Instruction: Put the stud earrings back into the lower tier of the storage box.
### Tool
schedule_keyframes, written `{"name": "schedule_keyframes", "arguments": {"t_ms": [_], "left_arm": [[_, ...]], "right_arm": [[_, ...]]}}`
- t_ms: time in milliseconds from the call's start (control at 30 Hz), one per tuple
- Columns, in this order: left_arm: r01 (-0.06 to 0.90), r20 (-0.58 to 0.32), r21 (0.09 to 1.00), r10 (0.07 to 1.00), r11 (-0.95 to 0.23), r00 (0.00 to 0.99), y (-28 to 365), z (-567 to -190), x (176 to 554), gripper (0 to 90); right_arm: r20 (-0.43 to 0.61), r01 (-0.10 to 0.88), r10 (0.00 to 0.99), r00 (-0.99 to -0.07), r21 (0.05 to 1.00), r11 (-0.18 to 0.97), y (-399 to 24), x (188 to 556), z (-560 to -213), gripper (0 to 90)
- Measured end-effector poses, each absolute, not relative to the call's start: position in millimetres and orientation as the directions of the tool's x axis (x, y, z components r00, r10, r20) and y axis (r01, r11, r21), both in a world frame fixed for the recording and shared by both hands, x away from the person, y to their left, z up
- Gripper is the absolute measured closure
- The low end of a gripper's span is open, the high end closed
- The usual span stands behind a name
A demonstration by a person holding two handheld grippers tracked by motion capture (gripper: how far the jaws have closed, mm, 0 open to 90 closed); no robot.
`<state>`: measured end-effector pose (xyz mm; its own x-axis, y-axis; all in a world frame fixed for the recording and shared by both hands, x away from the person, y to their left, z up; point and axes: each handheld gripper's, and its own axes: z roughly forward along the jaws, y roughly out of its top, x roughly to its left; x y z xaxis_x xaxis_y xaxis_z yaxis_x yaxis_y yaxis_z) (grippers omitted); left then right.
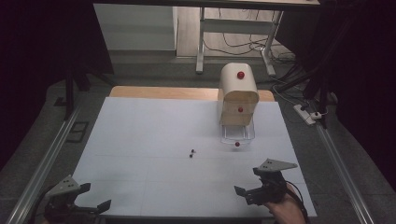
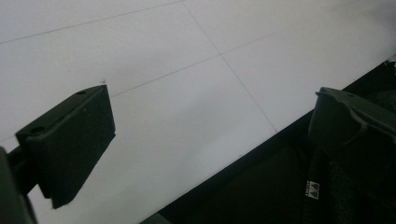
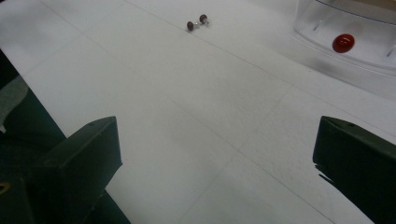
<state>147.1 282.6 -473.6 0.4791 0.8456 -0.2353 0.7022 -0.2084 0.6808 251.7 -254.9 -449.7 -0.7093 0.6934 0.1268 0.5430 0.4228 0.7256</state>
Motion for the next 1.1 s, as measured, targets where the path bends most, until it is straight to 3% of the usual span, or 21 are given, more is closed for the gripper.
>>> {"name": "schedule_keyframes", "arguments": {"t_ms": [800,1100], "left_arm": [[0.705,-0.245,0.682,0.848,-0.194,0.470,283.9,-473.6,147.0,0.0],[0.705,-0.247,0.683,0.847,-0.192,0.471,284.4,-473.7,147.1,0.0]], "right_arm": [[0.165,0.516,0.603,-0.780,0.714,0.473,-217.3,272.4,-449.3,0.0],[0.114,0.505,0.613,-0.781,0.693,0.514,-200.3,289.9,-451.2,0.0]]}}
